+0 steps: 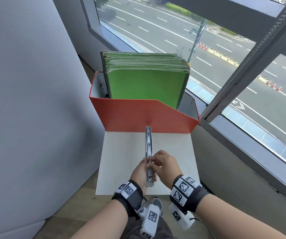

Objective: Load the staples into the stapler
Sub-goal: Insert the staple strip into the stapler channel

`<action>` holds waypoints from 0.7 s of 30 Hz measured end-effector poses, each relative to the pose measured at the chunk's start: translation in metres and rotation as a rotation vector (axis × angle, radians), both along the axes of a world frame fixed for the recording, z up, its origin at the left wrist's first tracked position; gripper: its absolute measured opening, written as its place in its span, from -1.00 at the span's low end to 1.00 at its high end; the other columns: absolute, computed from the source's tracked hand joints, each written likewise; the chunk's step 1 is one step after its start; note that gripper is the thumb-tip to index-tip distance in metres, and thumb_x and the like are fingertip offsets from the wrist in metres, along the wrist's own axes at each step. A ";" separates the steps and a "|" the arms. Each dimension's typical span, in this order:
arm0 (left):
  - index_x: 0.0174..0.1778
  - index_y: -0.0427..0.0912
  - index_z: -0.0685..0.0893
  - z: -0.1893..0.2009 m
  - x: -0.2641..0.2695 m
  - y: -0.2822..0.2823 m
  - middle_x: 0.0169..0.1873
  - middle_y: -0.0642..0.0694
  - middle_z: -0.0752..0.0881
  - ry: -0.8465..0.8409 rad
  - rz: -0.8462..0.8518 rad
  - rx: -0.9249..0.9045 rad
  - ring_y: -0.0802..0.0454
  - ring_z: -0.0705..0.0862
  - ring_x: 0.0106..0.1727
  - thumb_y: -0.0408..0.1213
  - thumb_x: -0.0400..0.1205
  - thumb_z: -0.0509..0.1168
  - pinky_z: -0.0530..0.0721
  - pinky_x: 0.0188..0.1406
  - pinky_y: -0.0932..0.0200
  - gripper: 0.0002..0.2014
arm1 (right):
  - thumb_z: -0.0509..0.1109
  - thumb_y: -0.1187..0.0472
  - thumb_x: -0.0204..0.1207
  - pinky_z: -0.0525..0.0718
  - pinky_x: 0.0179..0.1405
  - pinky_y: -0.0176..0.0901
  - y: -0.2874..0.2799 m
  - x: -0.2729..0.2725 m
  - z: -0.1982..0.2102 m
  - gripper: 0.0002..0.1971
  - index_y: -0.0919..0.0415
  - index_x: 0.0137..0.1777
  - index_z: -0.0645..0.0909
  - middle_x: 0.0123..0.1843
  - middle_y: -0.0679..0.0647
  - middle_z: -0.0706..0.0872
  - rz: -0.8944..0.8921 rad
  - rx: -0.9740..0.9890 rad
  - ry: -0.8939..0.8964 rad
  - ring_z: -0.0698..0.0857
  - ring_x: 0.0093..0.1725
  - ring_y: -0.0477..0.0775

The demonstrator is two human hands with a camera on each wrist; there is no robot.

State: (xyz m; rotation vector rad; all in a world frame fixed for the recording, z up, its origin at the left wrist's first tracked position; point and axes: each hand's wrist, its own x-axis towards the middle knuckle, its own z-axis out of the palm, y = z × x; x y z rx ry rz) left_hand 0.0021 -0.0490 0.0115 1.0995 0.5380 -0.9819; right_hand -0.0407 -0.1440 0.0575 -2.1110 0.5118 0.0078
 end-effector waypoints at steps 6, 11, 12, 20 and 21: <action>-0.17 -0.19 0.58 -0.002 -0.001 0.000 -0.57 -0.08 0.62 0.052 0.025 0.018 0.02 0.49 -0.71 -0.02 0.71 0.07 0.44 -0.73 0.27 -0.66 | 0.51 0.25 0.42 0.57 -0.20 -0.57 0.001 -0.008 -0.007 -0.90 0.28 -0.12 0.76 -0.13 0.07 0.63 0.054 -0.014 -0.065 0.66 -0.27 -0.03; -0.16 -0.18 0.57 -0.001 -0.001 0.000 -0.53 -0.08 0.60 0.079 0.011 0.012 0.02 0.50 -0.68 -0.01 0.71 0.05 0.45 -0.71 0.27 -0.65 | 0.48 0.27 0.45 0.66 -0.18 -0.34 0.001 -0.012 -0.011 -0.89 0.33 -0.18 0.75 -0.12 0.13 0.64 0.066 -0.017 -0.110 0.68 -0.25 0.03; -0.16 -0.18 0.58 0.000 -0.001 0.000 -0.52 -0.08 0.60 0.082 0.009 0.006 0.02 0.51 -0.67 -0.01 0.71 0.05 0.45 -0.71 0.26 -0.65 | 0.47 0.27 0.47 0.66 -0.17 -0.30 0.001 -0.013 -0.012 -0.87 0.36 -0.19 0.74 -0.12 0.15 0.63 0.074 -0.023 -0.121 0.68 -0.25 0.06; -0.23 -0.09 0.63 0.000 0.000 0.005 -0.57 0.01 0.59 0.084 -0.066 0.067 0.08 0.53 -0.48 0.09 0.66 0.09 0.37 -0.51 0.20 -0.62 | 0.39 0.18 0.51 0.47 -0.09 -0.54 0.003 -0.030 -0.013 -0.80 0.26 -0.21 0.78 -0.05 0.08 0.59 0.233 -0.112 -0.116 0.59 -0.10 -0.05; -0.22 -0.09 0.65 -0.001 0.000 0.007 -0.54 0.00 0.61 0.066 -0.075 0.065 0.08 0.55 -0.47 0.09 0.66 0.08 0.38 -0.48 0.18 -0.62 | 0.40 0.15 0.48 0.49 -0.07 -0.54 0.002 -0.030 -0.010 -0.80 0.24 -0.25 0.78 -0.05 0.05 0.59 0.256 -0.088 -0.087 0.61 -0.08 -0.07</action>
